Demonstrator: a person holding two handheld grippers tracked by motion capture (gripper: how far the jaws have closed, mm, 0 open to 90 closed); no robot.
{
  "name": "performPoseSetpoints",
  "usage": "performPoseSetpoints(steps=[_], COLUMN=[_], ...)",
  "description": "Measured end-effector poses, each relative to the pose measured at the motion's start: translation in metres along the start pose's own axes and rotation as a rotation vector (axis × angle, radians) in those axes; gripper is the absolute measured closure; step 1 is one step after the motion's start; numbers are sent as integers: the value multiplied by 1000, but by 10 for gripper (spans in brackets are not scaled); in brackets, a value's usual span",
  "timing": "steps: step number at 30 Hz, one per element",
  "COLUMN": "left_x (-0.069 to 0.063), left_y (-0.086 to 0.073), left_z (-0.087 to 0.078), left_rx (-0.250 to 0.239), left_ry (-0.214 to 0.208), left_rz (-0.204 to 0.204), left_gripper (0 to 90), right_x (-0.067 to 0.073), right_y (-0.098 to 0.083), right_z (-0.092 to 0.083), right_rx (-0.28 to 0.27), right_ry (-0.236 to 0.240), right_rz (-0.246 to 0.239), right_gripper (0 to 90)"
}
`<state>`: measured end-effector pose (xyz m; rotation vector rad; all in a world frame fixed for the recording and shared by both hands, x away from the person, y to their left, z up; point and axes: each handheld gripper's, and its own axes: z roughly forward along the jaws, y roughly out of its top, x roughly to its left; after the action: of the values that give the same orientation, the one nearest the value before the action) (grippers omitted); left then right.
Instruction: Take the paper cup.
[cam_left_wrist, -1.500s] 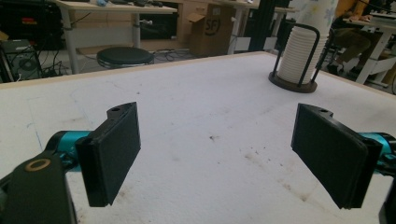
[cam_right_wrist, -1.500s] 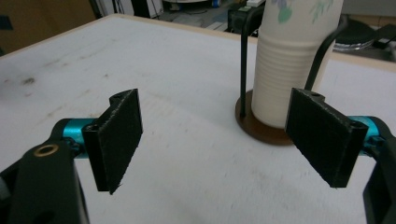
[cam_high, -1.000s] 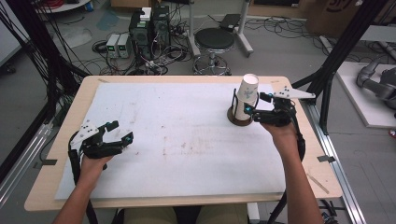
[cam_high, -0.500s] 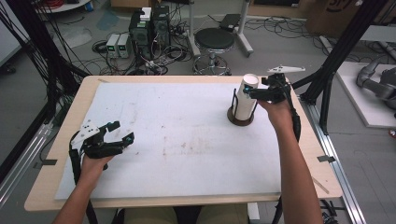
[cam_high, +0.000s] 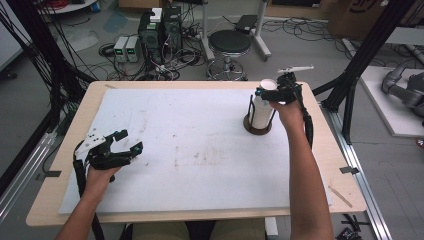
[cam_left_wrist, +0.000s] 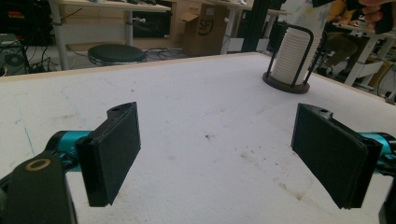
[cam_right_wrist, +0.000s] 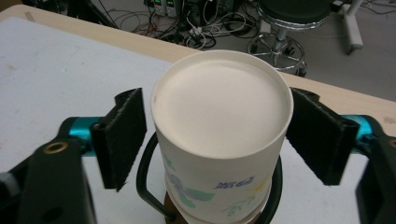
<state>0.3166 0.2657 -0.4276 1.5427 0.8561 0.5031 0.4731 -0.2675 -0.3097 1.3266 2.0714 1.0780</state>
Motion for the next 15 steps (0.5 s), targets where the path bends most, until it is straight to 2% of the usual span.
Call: performPoseSetpoints(steps=[1,4,15], left_x=[0,0,-1], left_y=[0,0,0], left_z=[0,0,1], left_rx=[0,-2,-1], left_ry=[0,0,-4], left_rz=[-1,-1,-3], left_gripper=[157,157,158], right_x=[-1,-2,-2], right_y=[0,1,2], right_z=[0,-1,-6], right_rx=[-7,-15,-37], right_ry=[4,-1,8], right_rz=[-1,2,3], right_gripper=[290,326,336])
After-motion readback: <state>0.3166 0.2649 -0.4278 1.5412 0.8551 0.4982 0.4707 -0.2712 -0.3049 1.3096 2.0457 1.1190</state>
